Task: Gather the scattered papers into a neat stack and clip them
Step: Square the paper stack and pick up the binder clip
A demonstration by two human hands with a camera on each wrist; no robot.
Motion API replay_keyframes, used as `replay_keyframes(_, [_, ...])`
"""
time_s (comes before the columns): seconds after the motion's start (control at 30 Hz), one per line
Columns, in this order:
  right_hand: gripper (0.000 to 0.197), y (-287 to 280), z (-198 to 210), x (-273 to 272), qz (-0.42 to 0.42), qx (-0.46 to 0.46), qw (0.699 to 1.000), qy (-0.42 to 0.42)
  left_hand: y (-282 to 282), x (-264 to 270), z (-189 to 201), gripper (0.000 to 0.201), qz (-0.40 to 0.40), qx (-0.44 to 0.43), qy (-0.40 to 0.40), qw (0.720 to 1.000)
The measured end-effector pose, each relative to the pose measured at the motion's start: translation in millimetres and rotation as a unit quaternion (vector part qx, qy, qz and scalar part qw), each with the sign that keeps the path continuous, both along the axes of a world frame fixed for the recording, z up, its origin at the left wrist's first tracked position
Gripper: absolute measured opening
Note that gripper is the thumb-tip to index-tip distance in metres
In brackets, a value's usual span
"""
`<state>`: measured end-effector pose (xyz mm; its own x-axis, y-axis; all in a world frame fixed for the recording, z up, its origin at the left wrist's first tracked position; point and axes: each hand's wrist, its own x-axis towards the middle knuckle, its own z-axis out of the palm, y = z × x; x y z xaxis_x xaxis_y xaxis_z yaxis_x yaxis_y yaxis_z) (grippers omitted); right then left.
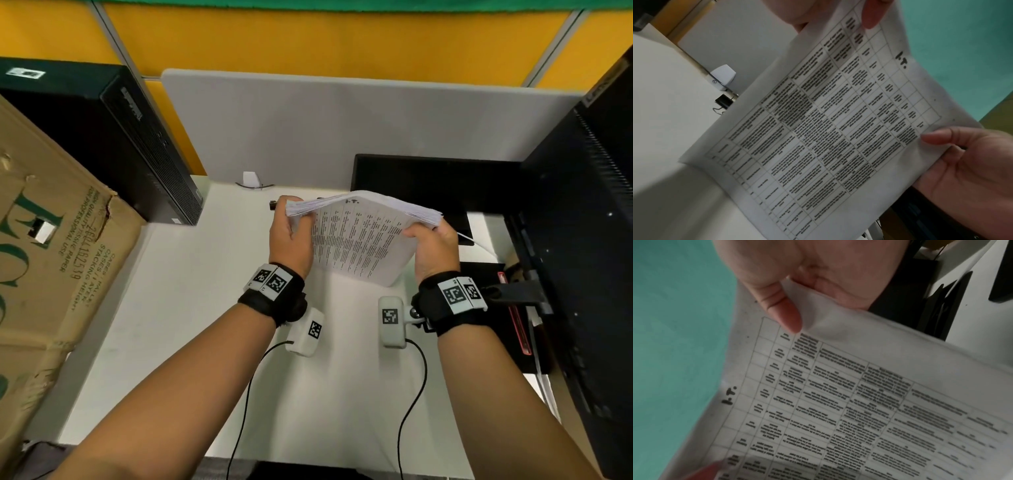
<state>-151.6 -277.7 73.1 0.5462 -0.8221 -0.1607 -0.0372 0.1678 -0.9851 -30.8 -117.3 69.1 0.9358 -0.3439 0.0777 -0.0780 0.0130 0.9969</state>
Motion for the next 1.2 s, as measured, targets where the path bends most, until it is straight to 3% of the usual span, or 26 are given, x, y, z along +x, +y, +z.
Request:
replay_keyframes(0.1, [0.039,2.7,-0.3,3.3,-0.019,0.035,0.999,-0.003,-1.0,-0.6,1.0,0.013,0.001,-0.016,0.026,1.0])
replay_keyframes(0.23, [0.034,3.4,0.8,1.2,-0.008,0.015,1.0,0.005,2.3,-1.4,2.1,0.022,-0.003,-0.028,0.041,0.999])
replay_keyframes(0.37, [0.031,3.5,3.8,2.7,-0.028,-0.075,0.997,0.01,3.1,-0.1,4.7,0.019,-0.004,-0.022,0.037,0.999])
replay_keyframes(0.53, [0.03,12.1,7.0,4.8,-0.042,-0.058,0.997,-0.008,4.5,1.2,4.9,0.012,0.001,-0.01,0.03,0.999])
replay_keyframes(0.67, [0.016,15.0,12.2,3.0,0.01,-0.033,0.999,-0.033,6.4,0.0,5.9,0.011,-0.015,-0.005,0.014,1.0])
replay_keyframes(0.8, [0.03,13.6,11.6,-1.2,0.047,-0.018,0.998,-0.03,11.0,1.5,6.5,0.036,-0.051,0.005,0.015,0.999])
replay_keyframes(0.9, [0.043,16.6,12.8,1.6,0.023,-0.004,1.0,-0.016,12.0,-1.7,9.0,0.054,-0.051,0.01,0.01,0.999])
replay_keyframes(1.03, [0.044,22.8,14.5,5.5,-0.022,-0.017,1.0,0.003,7.1,-1.5,10.6,0.04,-0.004,0.02,0.035,0.999])
replay_keyframes(1.2, [0.024,24.6,16.7,6.2,-0.048,-0.015,0.999,0.008,5.6,-3.4,14.5,0.031,0.006,0.013,0.056,0.998])
